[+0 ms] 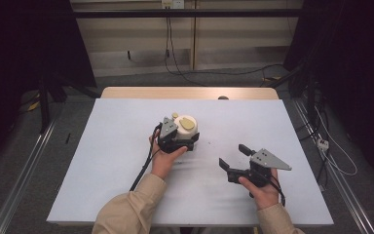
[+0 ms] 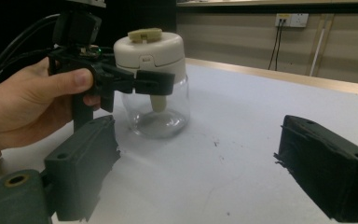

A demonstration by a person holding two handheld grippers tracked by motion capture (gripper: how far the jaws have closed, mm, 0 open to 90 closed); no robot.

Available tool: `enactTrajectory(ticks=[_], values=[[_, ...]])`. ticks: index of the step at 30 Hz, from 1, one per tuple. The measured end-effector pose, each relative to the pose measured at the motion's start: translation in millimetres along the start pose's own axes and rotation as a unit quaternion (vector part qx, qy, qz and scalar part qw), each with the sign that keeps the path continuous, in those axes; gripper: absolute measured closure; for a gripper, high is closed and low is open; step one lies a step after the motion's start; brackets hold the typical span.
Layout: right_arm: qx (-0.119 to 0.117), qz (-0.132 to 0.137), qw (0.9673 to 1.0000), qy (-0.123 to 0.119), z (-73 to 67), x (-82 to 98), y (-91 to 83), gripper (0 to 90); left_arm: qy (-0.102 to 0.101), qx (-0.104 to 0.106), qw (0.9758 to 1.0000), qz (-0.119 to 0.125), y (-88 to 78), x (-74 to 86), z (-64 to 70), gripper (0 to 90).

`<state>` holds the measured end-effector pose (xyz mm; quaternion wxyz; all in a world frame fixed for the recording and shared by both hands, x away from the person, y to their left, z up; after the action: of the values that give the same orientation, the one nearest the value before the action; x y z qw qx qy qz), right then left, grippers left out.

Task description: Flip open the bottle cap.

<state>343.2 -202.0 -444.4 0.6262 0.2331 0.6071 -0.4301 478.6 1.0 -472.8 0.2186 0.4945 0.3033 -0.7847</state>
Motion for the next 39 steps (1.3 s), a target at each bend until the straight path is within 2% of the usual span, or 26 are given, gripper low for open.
enactTrajectory(ticks=[4,12,24,30,39], values=[[0.0,-0.003,1.0,-0.007,-1.1,-6.0,5.9,13.9,0.004,0.0,1.0,0.0,-0.1,-0.1,-0.5,6.5],[-0.013,-0.009,0.9999,-0.002,-3.3,-12.9,15.6,19.8,0.004,0.0,1.0,-0.001,-0.1,-0.1,-0.6,6.5],[-0.045,-0.017,0.9989,-0.001,-10.4,-24.2,36.4,42.6,0.004,0.001,1.0,-0.001,-0.1,0.1,-0.6,6.4],[-0.052,-0.021,0.9984,0.003,-9.2,-25.0,43.6,56.1,0.006,0.0,1.0,-0.001,-0.2,0.0,-0.8,6.5],[-0.067,-0.023,0.9974,0.011,-6.5,-34.0,53.9,71.1,0.007,0.0,1.0,-0.001,-0.3,0.2,-1.1,6.5]])
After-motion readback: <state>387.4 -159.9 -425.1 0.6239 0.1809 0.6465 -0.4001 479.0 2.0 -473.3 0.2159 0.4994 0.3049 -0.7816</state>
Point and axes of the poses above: each handheld gripper's, and its own axes: y roughly forward along the jaws, x roughly out of its underside, z roughly to its right, the point moved 5 cm from there along y, roughly forward along the jaws, and after that the axes turned 14 degrees about -y, right-handed, at the moved point
